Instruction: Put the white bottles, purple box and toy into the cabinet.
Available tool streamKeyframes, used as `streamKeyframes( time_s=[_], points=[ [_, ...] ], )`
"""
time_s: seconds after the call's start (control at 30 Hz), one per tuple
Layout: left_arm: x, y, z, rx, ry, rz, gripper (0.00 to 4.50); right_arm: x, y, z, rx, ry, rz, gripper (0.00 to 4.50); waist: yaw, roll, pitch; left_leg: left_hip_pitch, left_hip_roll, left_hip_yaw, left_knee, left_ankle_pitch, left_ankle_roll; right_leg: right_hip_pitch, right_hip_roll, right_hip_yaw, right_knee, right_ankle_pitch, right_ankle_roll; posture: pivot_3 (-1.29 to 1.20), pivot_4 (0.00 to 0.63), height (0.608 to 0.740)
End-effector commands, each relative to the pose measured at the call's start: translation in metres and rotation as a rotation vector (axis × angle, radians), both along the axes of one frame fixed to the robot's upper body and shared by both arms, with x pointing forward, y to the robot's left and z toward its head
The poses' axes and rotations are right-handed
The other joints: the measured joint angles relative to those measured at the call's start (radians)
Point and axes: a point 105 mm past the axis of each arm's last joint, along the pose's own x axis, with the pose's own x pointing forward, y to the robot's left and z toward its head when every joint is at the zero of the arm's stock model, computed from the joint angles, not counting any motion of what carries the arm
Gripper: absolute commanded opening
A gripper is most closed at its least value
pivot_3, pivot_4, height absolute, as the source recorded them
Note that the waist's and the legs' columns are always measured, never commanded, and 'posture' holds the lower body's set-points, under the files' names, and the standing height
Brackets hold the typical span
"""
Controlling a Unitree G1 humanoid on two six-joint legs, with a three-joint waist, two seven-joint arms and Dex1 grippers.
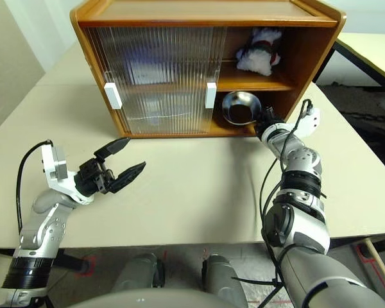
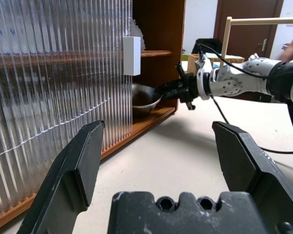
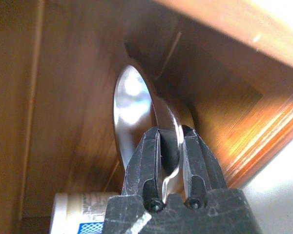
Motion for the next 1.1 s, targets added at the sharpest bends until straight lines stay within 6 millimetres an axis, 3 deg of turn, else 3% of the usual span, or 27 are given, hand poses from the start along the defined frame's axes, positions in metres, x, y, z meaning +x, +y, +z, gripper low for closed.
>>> streamKeyframes(
  time_s=[0.03, 0.67, 1.03, 1.1],
  points=[
    [-0.001, 0.0, -0.002, 0.011, 0.003, 0.003, 4.5, 0.006, 0.0, 0.004, -0.014, -0.019, -0.014, 0.43, 0.001, 0.0, 0.0, 0.0, 0.0, 0.0, -0.001, 0.0, 0.0, 0.0, 0.0, 0.0, 0.0, 0.0, 0.0, 0.23, 0.0, 0.74],
    [-0.002, -0.004, -0.001, 0.013, 0.003, -0.002, 4.5, 0.022, 0.011, 0.004, -0.002, -0.031, -0.044, 0.43, 0.008, 0.0, 0.0, 0.0, 0.0, 0.0, -0.003, 0.0, 0.0, -0.001, 0.0, 0.0, -0.001, 0.0, 0.0, 0.24, 0.0, 0.74],
    [-0.003, -0.004, -0.002, 0.016, 0.009, -0.008, 4.5, 0.015, 0.012, -0.001, -0.068, -0.039, -0.01, 4.23, 0.01, 0.0, 0.0, 0.0, 0.0, 0.0, -0.003, 0.0, 0.0, -0.001, 0.0, 0.0, -0.001, 0.0, 0.0, 0.23, 0.0, 0.74],
    [-0.003, -0.004, -0.002, 0.017, 0.009, -0.008, 4.5, 0.01, 0.013, -0.002, -0.088, -0.039, 0.002, 4.47, 0.01, 0.0, 0.0, 0.0, 0.0, 0.0, -0.003, 0.0, 0.0, -0.001, 0.0, 0.0, -0.001, 0.0, 0.0, 0.23, 0.0, 0.74]
  ],
)
